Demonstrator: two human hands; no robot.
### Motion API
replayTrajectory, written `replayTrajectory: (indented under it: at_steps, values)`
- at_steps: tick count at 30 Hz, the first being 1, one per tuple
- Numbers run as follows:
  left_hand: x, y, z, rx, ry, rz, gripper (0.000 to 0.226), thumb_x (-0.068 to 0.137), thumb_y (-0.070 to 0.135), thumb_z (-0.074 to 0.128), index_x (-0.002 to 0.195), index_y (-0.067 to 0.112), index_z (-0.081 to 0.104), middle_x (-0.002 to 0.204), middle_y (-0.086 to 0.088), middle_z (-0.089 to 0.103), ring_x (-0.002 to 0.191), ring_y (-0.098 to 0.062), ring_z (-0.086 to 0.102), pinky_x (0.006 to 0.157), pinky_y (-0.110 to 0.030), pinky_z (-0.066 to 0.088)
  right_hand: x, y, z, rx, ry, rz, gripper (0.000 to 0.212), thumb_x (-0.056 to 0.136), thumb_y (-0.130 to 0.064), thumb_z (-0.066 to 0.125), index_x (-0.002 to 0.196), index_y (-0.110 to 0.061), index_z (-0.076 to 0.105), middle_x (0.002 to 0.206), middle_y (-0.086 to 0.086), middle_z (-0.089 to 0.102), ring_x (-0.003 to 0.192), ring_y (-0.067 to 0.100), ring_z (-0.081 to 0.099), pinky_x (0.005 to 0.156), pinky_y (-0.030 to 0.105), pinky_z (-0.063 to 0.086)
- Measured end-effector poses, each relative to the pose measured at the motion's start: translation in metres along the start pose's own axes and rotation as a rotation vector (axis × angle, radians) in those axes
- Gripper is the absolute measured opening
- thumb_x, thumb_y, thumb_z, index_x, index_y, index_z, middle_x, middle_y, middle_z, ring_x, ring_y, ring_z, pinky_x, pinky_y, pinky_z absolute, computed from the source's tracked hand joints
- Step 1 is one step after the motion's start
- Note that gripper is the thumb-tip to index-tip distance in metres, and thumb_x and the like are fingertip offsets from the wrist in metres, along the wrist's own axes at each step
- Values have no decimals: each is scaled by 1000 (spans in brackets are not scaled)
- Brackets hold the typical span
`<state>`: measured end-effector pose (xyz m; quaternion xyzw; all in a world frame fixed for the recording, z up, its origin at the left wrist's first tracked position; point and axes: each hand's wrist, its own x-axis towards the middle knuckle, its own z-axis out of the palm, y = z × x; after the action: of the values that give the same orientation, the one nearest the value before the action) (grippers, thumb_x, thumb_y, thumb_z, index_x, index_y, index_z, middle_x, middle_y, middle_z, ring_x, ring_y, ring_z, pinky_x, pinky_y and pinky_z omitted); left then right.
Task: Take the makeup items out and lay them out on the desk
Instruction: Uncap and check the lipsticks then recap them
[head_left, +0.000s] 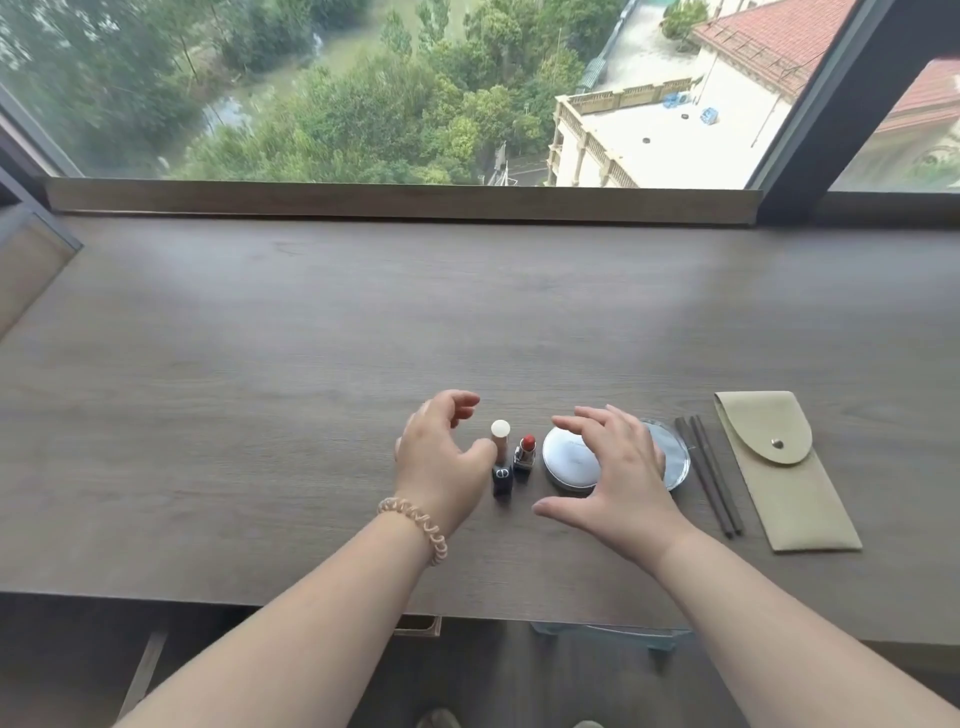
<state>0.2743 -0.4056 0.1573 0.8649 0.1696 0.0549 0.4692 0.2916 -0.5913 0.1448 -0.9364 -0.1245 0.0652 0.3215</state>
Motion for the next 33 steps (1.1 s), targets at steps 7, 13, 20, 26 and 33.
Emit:
replayTrajectory:
  at_steps: [7,13,20,26,33]
  values:
    - [24,-11,8,177,-287,-104,34,73,24,67,100,43,60,114,17,60,115,-10,49,102,-42,39,-21,-3,-18,106,-28,-113,103,36,-66,75,130,-50,35,139,-21,36,138,5,18,114,38,16]
    - [31,-11,12,229,-356,-103,18,70,32,70,81,44,62,100,17,67,106,-11,57,100,-43,41,-28,-6,-29,109,2,-156,102,37,-68,75,129,-49,37,135,-23,39,137,5,20,113,38,18]
    - [19,27,-17,40,-209,-42,7,74,16,60,74,23,63,75,5,73,69,-13,61,62,-30,49,-24,-23,-45,91,122,-192,63,67,-65,53,124,-38,51,117,-36,43,132,4,26,101,27,15]
    - [-14,74,-61,297,-14,437,10,65,25,67,73,30,67,72,13,52,66,-10,55,65,-22,41,-12,-68,-63,89,281,-199,49,81,-61,36,114,-34,61,102,-21,62,120,6,43,97,25,16]
    - [-42,100,-79,209,171,702,15,68,15,68,82,16,66,73,9,55,64,-10,52,64,-27,46,-15,-110,-83,-86,302,-295,59,87,-61,19,81,-30,68,93,-16,63,122,11,41,99,30,10]
